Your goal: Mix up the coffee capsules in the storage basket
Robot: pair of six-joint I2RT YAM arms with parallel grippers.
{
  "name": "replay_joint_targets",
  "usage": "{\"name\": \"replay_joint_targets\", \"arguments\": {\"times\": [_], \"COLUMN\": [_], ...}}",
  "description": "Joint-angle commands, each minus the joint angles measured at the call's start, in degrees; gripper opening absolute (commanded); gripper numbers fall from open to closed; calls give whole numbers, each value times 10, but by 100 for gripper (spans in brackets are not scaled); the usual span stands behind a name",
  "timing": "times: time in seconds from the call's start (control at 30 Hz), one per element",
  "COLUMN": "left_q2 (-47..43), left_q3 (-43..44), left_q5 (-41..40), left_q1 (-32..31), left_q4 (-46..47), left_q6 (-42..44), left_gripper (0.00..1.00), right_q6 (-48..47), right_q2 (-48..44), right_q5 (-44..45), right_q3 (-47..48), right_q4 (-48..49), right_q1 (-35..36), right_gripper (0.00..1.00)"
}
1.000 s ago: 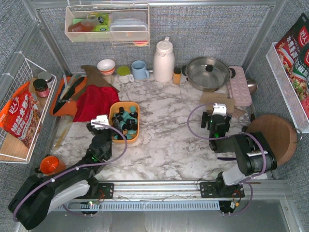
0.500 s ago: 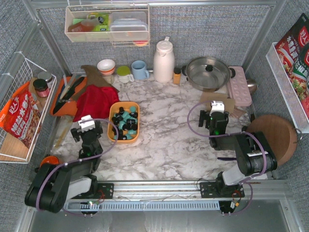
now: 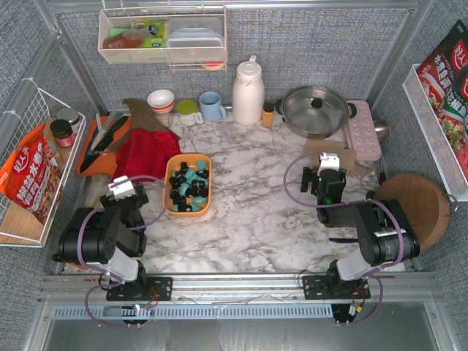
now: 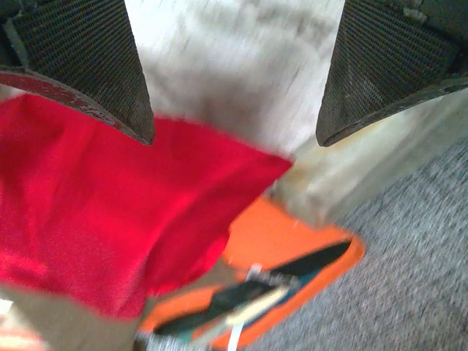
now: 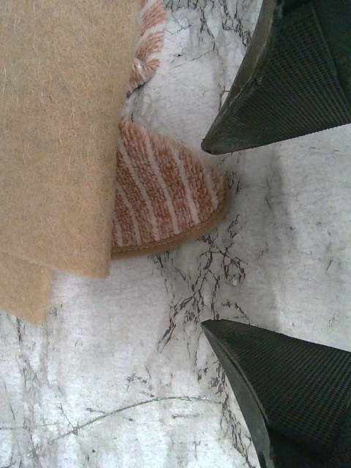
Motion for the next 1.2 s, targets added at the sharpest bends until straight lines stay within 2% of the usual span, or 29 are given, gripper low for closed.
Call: {"name": "replay_joint_targets", "arguments": {"times": [0.0, 1.17], "left_q2": [10, 6], "left_q3": [91, 85], "left_q5": [31, 25], "left_q1": [16, 21], "left_q4": [-66, -65], "left_q6": [-52, -59], "left_gripper": [99, 99], "right_q6": [4, 5], "right_q2": [-1, -1], "right_q5": [-2, -10], "right_q3": [5, 8], "right_q4": [11, 5], "right_q1": [1, -3], "right_gripper": [99, 99]}}
